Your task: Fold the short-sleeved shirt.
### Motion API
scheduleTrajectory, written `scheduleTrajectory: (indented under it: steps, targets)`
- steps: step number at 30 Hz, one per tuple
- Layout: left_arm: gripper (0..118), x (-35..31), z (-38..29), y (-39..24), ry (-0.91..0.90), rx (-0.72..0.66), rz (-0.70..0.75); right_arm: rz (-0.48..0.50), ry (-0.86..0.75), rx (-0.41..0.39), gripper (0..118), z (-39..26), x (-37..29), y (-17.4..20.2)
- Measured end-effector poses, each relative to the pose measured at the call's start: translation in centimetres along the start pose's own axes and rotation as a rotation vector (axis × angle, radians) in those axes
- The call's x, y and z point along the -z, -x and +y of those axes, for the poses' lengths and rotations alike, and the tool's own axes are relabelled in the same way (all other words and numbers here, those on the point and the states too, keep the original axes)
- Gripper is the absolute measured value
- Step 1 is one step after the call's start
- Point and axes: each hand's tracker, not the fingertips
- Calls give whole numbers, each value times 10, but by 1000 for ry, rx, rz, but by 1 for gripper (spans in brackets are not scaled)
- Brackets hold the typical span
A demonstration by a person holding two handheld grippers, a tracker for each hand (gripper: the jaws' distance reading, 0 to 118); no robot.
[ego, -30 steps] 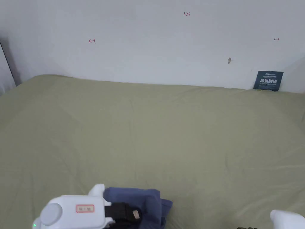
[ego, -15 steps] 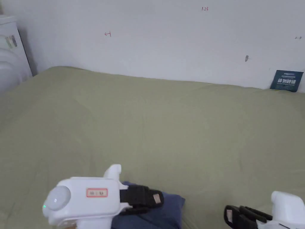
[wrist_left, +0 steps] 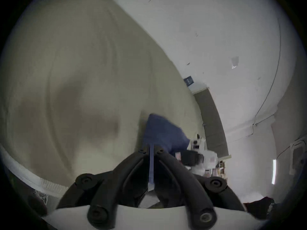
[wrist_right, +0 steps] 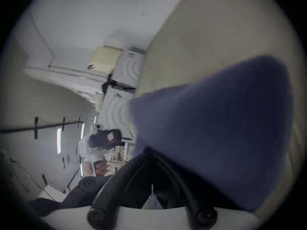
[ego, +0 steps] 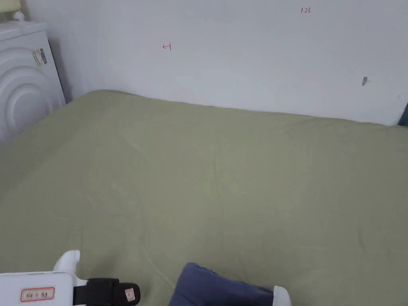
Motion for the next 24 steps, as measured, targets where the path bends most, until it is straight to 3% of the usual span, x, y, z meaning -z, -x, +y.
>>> scheduleTrajectory:
  steps: [3,7,8,9,10,11,12,13,16,18,20,21,22,23,24]
  targets:
    - [5,12,5,14,31,3,-7,152,-119,112,1,-1,-18,-18]
    - [5,28,13,17,60,-39,-146,124,-132,110,1,-9,-29,-33]
    - [11,34,15,16,69,-40,-181,121,-128,103,1,-11,-31,-34]
    - [28,41,17,16,77,-38,-222,121,-128,97,1,-12,-33,-35]
    - [55,46,15,13,89,-42,-259,118,-131,99,1,-13,-35,-36]
    - [89,56,15,13,128,-46,-301,120,-132,109,1,-10,-35,-37]
    - [106,67,14,9,163,-43,-291,118,-129,105,1,-10,-34,-37]
    - [110,77,13,8,198,-47,-280,114,-128,99,1,-10,-34,-36]
    - [109,111,13,33,310,-63,-215,114,-130,99,1,-10,-35,-39]
    - [109,117,7,29,277,-102,-393,115,-132,98,1,-10,-34,-39]
    - [108,125,4,25,306,-119,-341,119,-136,103,1,-10,-35,-39]
    - [102,125,3,25,307,-115,-316,119,-136,103,1,-10,-35,-39]
    - [83,124,-1,21,306,-115,-295,121,-140,105,1,-11,-35,-39]
    - [41,123,-4,23,326,-97,-229,124,-142,113,1,-10,-35,-40]
    - [29,120,-8,25,339,-52,-194,118,-146,123,1,-10,-36,-40]
